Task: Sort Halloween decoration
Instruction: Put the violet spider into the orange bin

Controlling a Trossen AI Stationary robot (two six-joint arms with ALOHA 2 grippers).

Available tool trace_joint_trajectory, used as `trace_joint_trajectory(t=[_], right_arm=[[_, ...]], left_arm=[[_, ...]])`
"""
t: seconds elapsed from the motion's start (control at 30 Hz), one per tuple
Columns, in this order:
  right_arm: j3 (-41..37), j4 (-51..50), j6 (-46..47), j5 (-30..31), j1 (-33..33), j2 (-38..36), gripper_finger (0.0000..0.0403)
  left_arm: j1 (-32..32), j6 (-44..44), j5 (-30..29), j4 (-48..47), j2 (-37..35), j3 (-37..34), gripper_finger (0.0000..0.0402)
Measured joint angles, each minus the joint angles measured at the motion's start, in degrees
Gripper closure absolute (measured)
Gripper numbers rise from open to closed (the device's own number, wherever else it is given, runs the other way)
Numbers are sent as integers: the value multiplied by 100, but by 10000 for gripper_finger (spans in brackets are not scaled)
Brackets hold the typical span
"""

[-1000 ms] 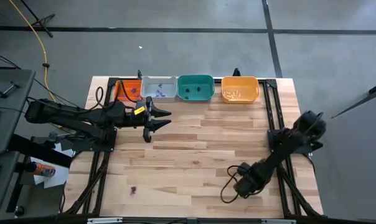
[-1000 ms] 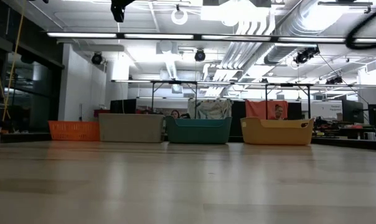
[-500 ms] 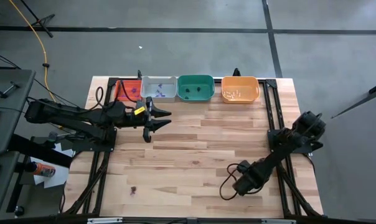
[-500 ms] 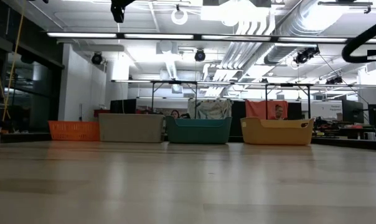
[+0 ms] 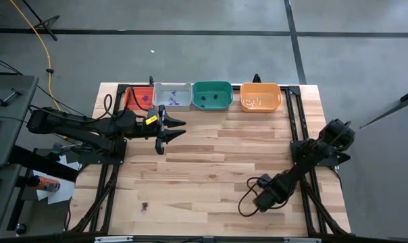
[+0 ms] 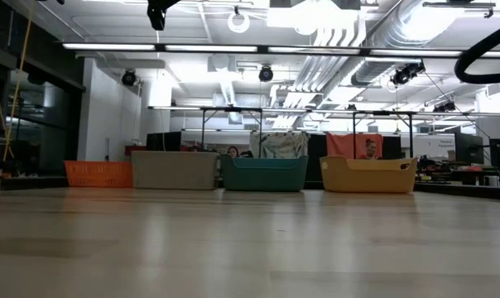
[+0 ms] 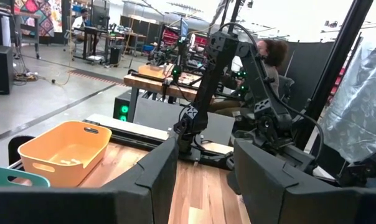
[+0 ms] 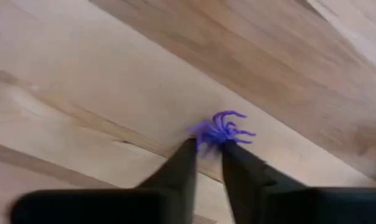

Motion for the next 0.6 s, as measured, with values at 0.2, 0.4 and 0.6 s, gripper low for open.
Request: trace_joint_trajectory(t=[0.2,0.4,0.6], right_arm=[[32,-9,-378,214,7,-135,390],[359,-132,-1274,2216,-32,-1113,400],[350,537,-3271,4284,-673,-2243,402]], left_arm=[[4,2,-15,48,0,0,257],[35,76,-15,131,-129,258,257],[141,446,-18,105,-199,441,257]])
